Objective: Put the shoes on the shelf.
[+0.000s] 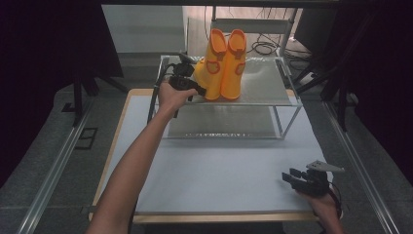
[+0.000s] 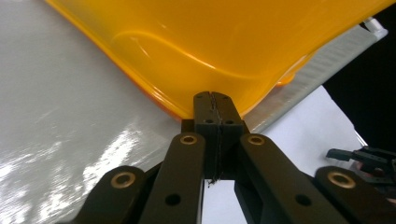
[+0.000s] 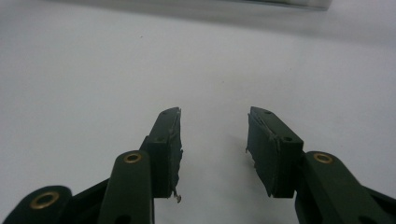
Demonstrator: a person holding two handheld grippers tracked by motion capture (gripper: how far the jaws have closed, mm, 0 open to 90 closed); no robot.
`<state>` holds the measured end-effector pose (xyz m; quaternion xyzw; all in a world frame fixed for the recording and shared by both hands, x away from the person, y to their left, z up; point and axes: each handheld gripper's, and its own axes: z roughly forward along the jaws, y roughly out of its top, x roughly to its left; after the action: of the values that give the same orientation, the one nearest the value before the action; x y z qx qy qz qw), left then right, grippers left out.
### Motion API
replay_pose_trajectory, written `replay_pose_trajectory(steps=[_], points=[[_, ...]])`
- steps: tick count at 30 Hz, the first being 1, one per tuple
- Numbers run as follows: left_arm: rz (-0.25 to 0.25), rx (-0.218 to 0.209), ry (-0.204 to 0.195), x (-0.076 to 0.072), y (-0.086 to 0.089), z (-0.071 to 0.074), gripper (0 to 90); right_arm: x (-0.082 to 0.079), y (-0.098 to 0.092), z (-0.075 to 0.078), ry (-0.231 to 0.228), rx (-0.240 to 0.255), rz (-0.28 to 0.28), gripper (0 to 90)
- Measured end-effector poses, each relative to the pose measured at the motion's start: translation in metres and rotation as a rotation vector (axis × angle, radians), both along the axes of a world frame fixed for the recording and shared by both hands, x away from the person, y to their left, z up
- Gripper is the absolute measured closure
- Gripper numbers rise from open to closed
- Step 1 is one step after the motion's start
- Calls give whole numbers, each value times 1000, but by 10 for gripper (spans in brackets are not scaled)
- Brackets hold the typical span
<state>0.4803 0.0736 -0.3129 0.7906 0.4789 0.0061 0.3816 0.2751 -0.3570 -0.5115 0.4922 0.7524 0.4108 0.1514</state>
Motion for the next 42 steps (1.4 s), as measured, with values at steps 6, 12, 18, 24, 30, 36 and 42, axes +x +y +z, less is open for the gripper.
replay_pose_trajectory(steps=[6, 12, 18, 24, 30, 36, 42], points=[[-1, 1, 3, 1, 1, 0, 898, 0, 1, 0, 0, -3, 2, 543], [-2, -5, 3, 1, 5, 0, 897, 0, 0, 0, 0, -2, 0, 543], [-2, 4, -3, 0, 6, 1, 881, 0, 0, 0, 1, -3, 0, 543], [5, -9, -13, -3, 16, 2, 838, 0, -2, 0, 0, -3, -3, 543], [-13, -29, -49, -13, 28, 8, 798, -1, -2, 0, 2, -2, -5, 543], [-46, -14, -69, -26, 42, 10, 757, 0, -1, -1, -2, -6, -2, 542], [-38, 2, -119, -50, 58, 11, 716, 0, -1, 0, -2, -5, -4, 542]])
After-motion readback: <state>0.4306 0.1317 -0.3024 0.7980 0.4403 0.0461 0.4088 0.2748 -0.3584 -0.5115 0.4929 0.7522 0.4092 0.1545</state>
